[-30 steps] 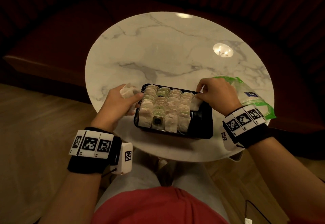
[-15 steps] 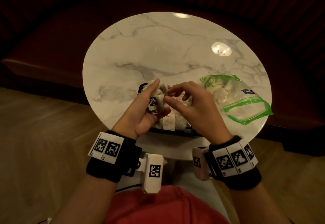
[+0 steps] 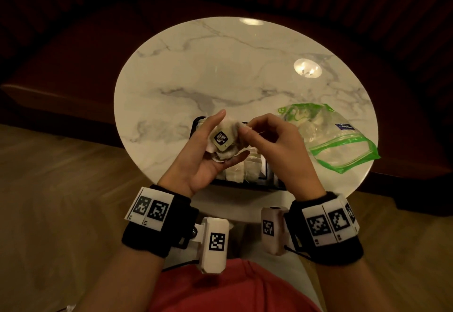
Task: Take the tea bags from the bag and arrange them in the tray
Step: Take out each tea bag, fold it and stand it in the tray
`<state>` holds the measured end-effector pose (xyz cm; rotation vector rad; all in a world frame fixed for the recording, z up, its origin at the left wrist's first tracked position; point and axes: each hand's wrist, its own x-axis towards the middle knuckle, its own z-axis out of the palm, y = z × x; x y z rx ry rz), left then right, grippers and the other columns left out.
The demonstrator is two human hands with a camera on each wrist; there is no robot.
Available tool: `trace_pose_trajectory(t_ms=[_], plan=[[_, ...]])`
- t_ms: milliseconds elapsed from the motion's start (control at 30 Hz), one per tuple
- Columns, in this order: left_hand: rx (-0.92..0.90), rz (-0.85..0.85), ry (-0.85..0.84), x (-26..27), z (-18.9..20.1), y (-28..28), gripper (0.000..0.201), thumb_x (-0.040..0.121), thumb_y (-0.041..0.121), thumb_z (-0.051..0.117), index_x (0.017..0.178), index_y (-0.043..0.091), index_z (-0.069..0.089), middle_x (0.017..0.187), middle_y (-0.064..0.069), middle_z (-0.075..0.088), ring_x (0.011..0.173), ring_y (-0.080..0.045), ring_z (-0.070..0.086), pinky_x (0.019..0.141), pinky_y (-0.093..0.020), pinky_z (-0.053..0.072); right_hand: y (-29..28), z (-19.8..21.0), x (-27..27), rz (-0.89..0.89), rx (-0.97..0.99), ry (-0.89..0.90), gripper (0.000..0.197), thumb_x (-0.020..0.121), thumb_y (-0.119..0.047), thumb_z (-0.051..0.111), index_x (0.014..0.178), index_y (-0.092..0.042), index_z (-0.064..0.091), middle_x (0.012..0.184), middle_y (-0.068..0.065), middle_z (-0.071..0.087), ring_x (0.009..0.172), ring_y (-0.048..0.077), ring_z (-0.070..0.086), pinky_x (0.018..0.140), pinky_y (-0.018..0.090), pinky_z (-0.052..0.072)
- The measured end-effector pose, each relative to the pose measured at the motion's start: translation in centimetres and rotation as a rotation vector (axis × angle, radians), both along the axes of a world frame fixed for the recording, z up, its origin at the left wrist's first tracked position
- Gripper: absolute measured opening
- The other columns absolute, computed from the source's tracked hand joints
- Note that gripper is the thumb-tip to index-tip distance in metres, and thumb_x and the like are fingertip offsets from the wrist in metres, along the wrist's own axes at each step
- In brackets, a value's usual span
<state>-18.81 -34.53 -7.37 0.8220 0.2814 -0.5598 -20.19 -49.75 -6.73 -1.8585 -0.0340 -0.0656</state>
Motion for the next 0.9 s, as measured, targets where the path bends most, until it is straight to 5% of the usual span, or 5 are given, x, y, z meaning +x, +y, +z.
trace_pose_trajectory(t_ms=[133,400,600,733,900], plan=[[-0.027,0.060,-0.030,0.0,-0.2,0.0,0.057,0.076,0.041,0.066,0.122,0.007,0.062,0.096,-0.011,0.070,0.078,-0.018,0.070,0.060,-0.029,0.058,-0.2,-0.2,0.0,-0.058,0.228,0.034,0.008,0.089,-0.010,0.068,0.089,-0.004,0.062,0.085,0.015,0.070,0.077,0.019,0.069,0.070,0.027,0.055],[0.193,0.077,-0.241,-0.1,-0.2,-0.3,0.009,0.084,0.021,0.067,0.092,0.025,0.066,0.081,0.005,0.070,0.070,-0.006,0.065,0.058,-0.019,0.051,0.2,-0.3,-0.3,-0.057,0.468,0.125,0.005,0.089,-0.002,0.064,0.090,-0.001,0.059,0.089,0.017,0.066,0.085,0.025,0.070,0.079,0.033,0.058],[0.423,0.084,-0.346,-0.2,-0.7,-0.1,0.014,0.087,0.013,0.069,0.099,0.021,0.066,0.084,0.001,0.072,0.078,-0.010,0.068,0.058,-0.021,0.050,-0.2,-0.1,-0.3,-0.059,0.225,0.121,0.012,0.087,-0.017,0.071,0.095,-0.015,0.063,0.092,0.003,0.069,0.086,0.016,0.069,0.071,0.026,0.055],[0.527,-0.023,-0.451,-0.1,-0.8,0.2,0.014,0.086,0.016,0.072,0.098,0.020,0.069,0.097,-0.014,0.073,0.091,-0.023,0.071,0.067,-0.031,0.048,-0.8,0.3,0.1,-0.088,0.075,0.021,0.020,0.085,-0.028,0.072,0.104,-0.025,0.066,0.100,-0.003,0.069,0.090,0.011,0.068,0.075,0.025,0.055],[0.633,0.068,-0.514,0.0,-0.9,0.1,0.009,0.085,0.017,0.074,0.093,0.018,0.069,0.086,-0.006,0.069,0.077,-0.013,0.064,0.057,-0.021,0.049,-1.4,0.8,0.3,-0.133,0.047,-0.034,0.005,0.087,-0.020,0.072,0.085,-0.017,0.068,0.076,-0.005,0.069,0.067,0.008,0.063,0.061,0.020,0.049]])
